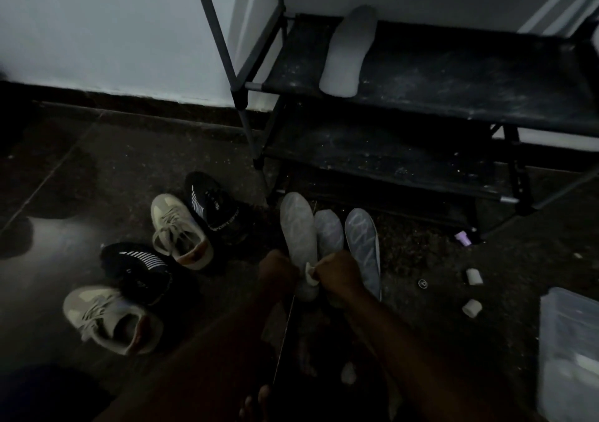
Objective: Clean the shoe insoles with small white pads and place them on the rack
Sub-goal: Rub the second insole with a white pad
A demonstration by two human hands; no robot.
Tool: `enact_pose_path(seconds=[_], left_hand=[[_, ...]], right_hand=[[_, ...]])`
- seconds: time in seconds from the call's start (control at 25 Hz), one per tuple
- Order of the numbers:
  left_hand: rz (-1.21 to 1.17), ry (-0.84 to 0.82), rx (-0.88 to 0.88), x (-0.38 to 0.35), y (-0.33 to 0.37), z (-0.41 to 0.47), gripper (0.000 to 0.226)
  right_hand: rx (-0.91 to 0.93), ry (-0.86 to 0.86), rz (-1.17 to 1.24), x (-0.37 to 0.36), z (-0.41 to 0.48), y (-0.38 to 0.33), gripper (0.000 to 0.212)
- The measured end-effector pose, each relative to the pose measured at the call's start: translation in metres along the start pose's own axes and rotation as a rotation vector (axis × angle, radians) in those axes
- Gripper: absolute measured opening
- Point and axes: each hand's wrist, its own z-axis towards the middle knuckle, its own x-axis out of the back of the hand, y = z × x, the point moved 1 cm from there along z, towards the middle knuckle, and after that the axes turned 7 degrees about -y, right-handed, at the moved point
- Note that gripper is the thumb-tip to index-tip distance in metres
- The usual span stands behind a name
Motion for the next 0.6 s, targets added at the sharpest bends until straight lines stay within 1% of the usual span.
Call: enact_pose_path(seconds=[0.16,0.28,0.36,0.4,0.44,0.52,0.56,0.6], left_hand=[[-0.058,-0.095,-0.048,0.010,0.021,-0.027,0.033],[-0.067,-0.144,-0.108,0.019,0.047,-0.074,0.013],[-0.083,-0.172,-0.170,0.023,0.061,-0.104,0.029],[-0.086,-0.168,-0.189,0.026,0.067,-0.119,0.032],[-0.096,-0.174,-0.198,0.028,0.073,-0.129,0.032],[-0.215,-0.204,-0.214,0.032,0.088,-0.163,0.030],[-0.265,-0.216,-0.218,0.035,0.095,-0.181,0.029],[-0.298,-0.228,-0.224,0.037,0.102,-0.195,0.028]], right_hand=[[0.009,0.019,0.023,0.030,-0.044,-0.009,0.024],[0.029,0.037,0.032,0.058,-0.083,-0.016,0.019],[0.063,0.040,0.070,0.076,-0.109,-0.020,0.006],[0.081,0.056,0.076,0.085,-0.125,-0.022,0.001],[0.102,0.079,0.082,0.093,-0.140,-0.025,0.004],[0.153,0.153,0.128,0.108,-0.169,-0.030,0.020],[0.182,0.180,0.142,0.115,-0.183,-0.032,0.024],[0.212,0.194,0.140,0.122,-0.201,-0.036,0.022]])
